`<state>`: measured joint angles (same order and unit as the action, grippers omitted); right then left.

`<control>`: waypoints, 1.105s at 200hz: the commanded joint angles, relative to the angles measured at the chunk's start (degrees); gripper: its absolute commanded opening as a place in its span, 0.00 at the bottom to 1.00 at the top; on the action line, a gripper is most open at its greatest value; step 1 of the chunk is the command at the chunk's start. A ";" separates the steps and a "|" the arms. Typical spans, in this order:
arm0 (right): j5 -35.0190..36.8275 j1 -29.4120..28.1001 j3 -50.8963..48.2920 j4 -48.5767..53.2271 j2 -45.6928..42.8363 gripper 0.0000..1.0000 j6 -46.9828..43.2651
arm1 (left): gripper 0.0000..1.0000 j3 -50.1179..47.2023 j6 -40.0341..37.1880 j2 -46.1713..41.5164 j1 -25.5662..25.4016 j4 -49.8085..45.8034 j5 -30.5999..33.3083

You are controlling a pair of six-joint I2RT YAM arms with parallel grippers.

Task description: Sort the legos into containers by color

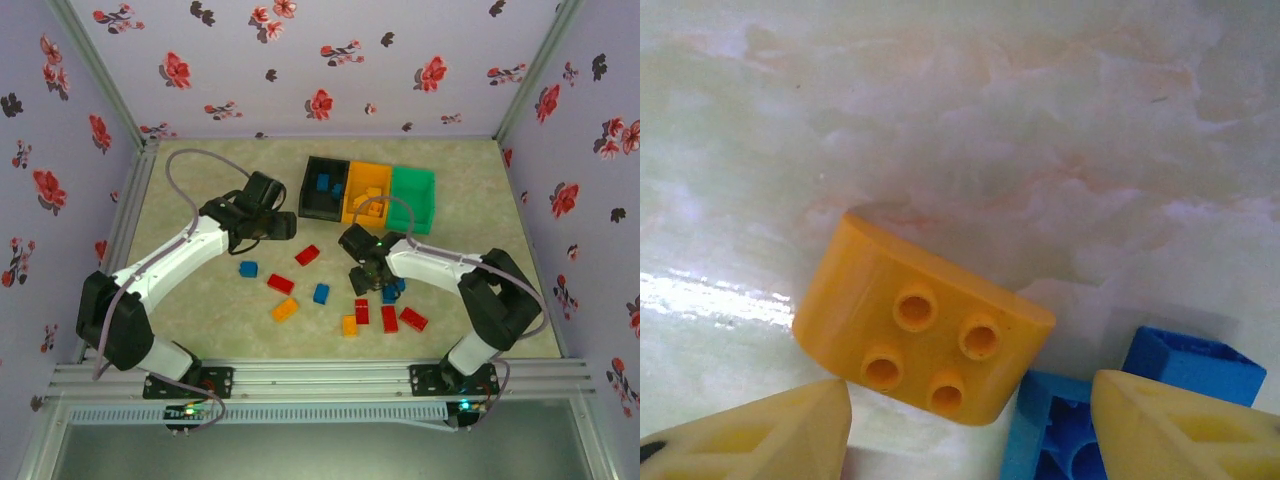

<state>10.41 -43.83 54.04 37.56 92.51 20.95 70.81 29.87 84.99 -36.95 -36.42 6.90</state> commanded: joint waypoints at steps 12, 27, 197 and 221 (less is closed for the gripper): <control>2.60 0.56 1.99 0.83 2.51 0.63 -0.30 | 0.63 -0.48 0.49 -1.34 0.48 -0.14 1.01; 2.59 1.07 2.45 0.43 3.08 0.63 -0.38 | 0.63 -0.49 0.45 -1.43 0.54 -0.38 1.09; -1.96 5.80 5.67 -1.56 5.62 0.32 -3.11 | 0.63 -2.16 0.28 -2.98 1.34 -0.85 1.19; -2.95 7.54 6.52 -1.40 3.98 0.30 -3.34 | 0.63 -2.43 0.28 -3.68 1.44 -1.02 1.19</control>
<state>9.13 -38.13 59.18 36.82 97.84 18.00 69.14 29.85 83.57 -36.01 -36.73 6.92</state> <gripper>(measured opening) 0.320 0.633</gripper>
